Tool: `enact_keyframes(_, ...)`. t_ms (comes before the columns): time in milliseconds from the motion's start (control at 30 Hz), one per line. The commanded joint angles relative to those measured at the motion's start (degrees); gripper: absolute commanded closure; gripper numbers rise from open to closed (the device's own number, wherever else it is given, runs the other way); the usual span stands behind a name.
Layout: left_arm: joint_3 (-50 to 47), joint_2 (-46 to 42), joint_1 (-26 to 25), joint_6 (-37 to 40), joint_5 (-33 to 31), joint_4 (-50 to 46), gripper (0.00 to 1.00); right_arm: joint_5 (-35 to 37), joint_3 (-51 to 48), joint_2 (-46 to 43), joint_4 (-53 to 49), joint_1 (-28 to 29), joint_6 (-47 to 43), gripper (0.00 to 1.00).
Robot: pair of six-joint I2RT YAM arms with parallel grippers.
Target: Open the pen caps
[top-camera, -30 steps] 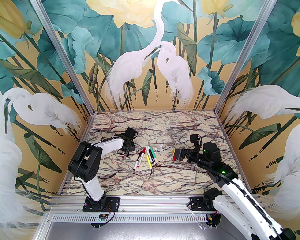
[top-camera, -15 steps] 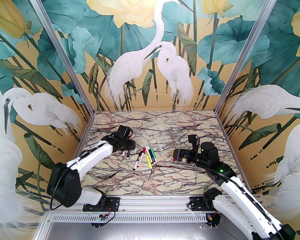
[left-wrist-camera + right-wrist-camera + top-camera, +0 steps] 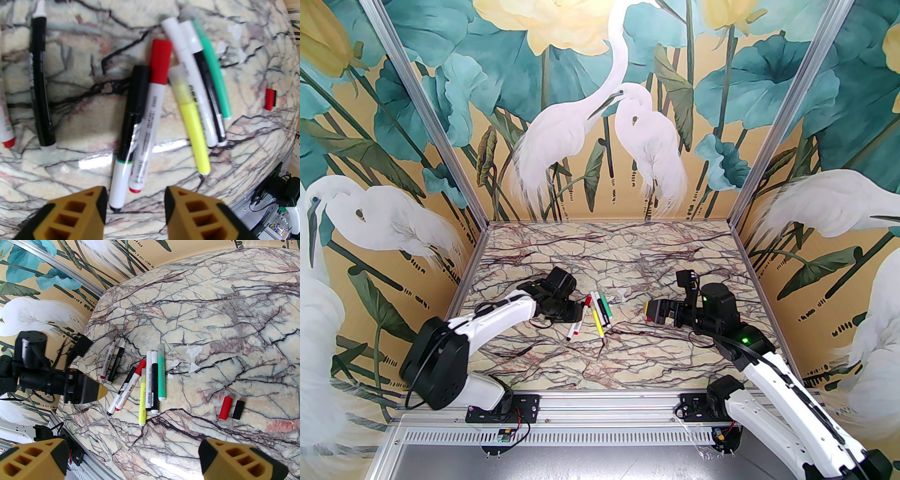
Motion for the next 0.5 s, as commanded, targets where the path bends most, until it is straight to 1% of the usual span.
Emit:
enact_keyframes(0,0.30,2.73,-0.26,-1.31,-0.46,2.45,0.56,0.25,1.67,0.18,-1.15,0.33,-1.30,0.01)
enact_keyframes(200,0.97,5.95,-0.29,-1.29,-1.32,3.79,0.65,0.51,1.71,0.81,-1.17,0.30,-1.27,0.00)
enact_keyframes(467,1.42,8.31,-0.28,-1.00,-3.98,3.92,0.68,0.60,1.85,1.62,-0.66,0.33,-1.15,0.01)
